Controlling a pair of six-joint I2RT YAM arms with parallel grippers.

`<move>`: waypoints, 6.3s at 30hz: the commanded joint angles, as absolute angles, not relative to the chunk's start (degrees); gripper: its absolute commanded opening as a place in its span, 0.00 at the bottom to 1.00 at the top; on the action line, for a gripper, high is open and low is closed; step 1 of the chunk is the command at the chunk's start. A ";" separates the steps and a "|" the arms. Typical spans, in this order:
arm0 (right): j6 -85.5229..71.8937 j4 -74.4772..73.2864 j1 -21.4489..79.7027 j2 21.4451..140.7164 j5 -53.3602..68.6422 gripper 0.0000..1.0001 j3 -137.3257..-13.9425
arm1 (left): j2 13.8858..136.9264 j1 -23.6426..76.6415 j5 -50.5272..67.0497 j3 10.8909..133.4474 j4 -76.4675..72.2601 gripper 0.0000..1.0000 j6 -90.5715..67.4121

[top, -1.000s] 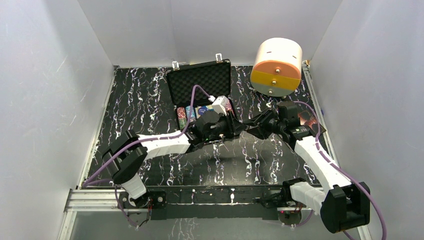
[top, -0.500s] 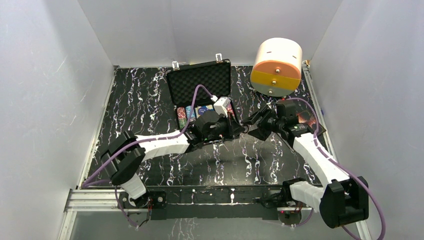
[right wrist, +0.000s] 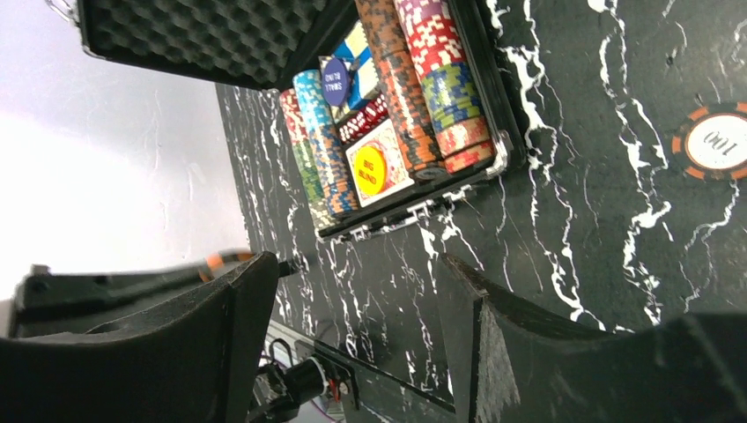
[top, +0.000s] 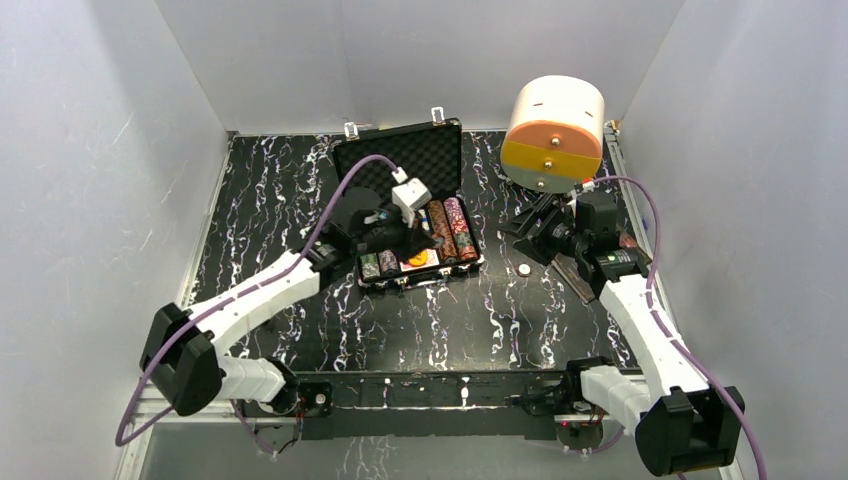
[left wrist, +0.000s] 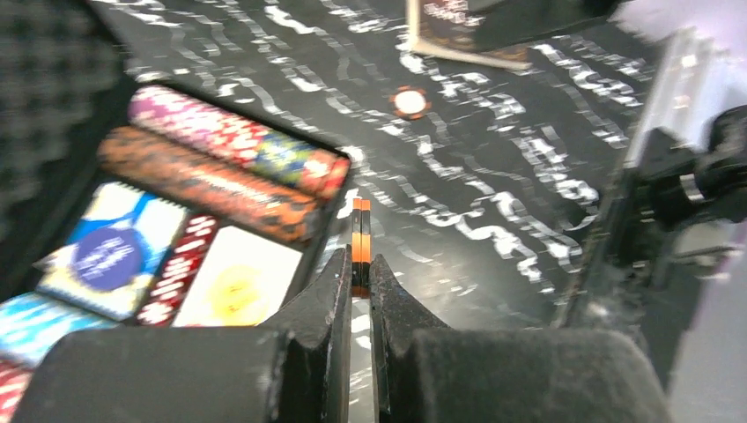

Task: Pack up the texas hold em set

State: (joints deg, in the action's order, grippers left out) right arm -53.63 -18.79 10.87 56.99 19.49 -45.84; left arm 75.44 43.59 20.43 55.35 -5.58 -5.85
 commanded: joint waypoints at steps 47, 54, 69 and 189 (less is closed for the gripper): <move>-55.11 -15.47 10.00 53.29 20.48 0.73 -39.55 | 92.30 28.67 29.62 69.32 35.20 0.00 41.54; -55.02 -15.47 10.02 53.27 20.55 0.73 -39.64 | 95.33 28.69 24.94 70.71 35.46 0.00 40.93; -54.57 -15.08 9.93 53.78 20.65 0.73 -38.72 | 94.79 28.72 21.66 71.21 32.69 0.25 38.10; -58.99 -18.86 16.42 63.29 20.38 0.48 -41.97 | 96.70 55.68 3.16 56.33 -32.19 0.00 -47.10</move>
